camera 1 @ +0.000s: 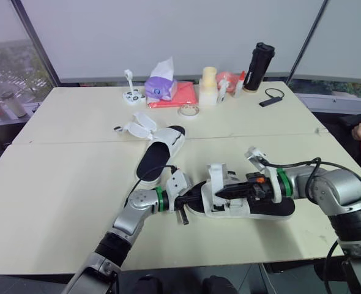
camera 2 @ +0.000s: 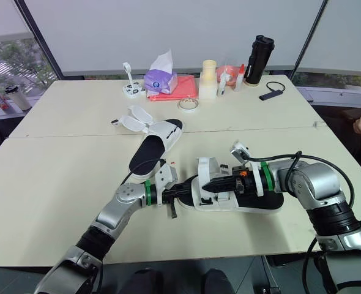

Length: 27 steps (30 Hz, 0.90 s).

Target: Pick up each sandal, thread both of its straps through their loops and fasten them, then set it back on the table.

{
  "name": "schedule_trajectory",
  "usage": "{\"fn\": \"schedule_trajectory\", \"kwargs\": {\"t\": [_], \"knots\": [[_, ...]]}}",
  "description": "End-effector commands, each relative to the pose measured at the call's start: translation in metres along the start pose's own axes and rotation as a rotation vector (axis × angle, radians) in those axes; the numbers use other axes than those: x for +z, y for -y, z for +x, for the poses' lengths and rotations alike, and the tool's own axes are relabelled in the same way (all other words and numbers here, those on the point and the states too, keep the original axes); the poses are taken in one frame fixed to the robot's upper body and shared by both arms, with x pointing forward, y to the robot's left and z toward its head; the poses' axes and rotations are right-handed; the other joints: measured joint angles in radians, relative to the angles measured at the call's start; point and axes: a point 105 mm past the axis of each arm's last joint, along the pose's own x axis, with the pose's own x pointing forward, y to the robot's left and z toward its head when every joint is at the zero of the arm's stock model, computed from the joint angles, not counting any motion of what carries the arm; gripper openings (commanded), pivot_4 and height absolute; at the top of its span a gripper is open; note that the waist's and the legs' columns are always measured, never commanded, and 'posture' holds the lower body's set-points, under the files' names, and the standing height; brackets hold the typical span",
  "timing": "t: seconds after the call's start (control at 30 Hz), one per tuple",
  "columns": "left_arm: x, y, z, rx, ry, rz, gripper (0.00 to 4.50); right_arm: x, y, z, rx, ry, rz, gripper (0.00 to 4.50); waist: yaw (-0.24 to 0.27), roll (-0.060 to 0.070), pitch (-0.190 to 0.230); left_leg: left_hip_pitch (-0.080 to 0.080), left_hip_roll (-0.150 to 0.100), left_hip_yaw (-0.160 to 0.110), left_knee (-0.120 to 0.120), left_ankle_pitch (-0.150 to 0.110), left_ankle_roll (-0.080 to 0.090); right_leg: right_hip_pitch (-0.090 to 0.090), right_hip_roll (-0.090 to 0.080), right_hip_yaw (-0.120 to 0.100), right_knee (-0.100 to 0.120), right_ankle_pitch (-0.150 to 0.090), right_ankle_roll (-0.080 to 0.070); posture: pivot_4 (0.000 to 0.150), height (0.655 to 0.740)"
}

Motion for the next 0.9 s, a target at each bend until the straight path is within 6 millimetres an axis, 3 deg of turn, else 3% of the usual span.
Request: {"fn": "schedule_trajectory", "kwargs": {"t": [0.03, 0.37, 0.5, 0.73, 0.9], "knots": [[-0.063, 0.000, -0.022, 0.068, -0.227, -0.149, 0.00, 0.000, 0.000, 0.002, -0.011, -0.014, -0.057, 0.10, 0.000, 0.000, 0.000, 0.000, 0.000, 0.000, 0.000, 0.000, 0.000, 0.000, 0.000, 0.000, 0.000, 0.000, 0.000, 0.150, 0.7400], [-0.064, -0.001, -0.023, 0.070, -0.231, -0.148, 0.00, -0.012, -0.001, 0.006, -0.001, -0.080, -0.085, 0.10, 0.000, 0.000, 0.000, 0.000, 0.000, 0.000, 0.000, 0.000, 0.000, 0.000, 0.000, 0.000, 0.000, 0.000, 0.000, 0.150, 0.7400], [-0.064, -0.001, -0.024, 0.073, -0.231, -0.149, 0.00, -0.022, 0.002, 0.006, -0.038, -0.188, -0.252, 0.10, -0.001, 0.001, 0.000, 0.000, 0.000, 0.000, 0.000, 0.000, 0.000, 0.000, 0.000, 0.000, 0.000, 0.000, 0.000, 0.150, 0.7400], [-0.064, -0.001, -0.023, 0.075, -0.233, -0.146, 0.00, -0.016, -0.012, 0.012, 0.015, -0.225, -0.384, 0.10, 0.000, 0.001, -0.001, 0.000, 0.000, 0.000, 0.000, 0.000, 0.000, 0.000, 0.000, -0.001, -0.001, 0.000, 0.000, 0.150, 0.7400], [-0.065, -0.001, -0.024, 0.074, -0.233, -0.151, 0.00, -0.036, -0.008, 0.009, -0.001, -0.349, -0.445, 0.10, 0.001, 0.001, -0.001, 0.000, 0.000, 0.000, 0.000, 0.000, 0.000, 0.000, 0.000, -0.001, -0.001, 0.000, 0.000, 0.150, 0.7400]]}}
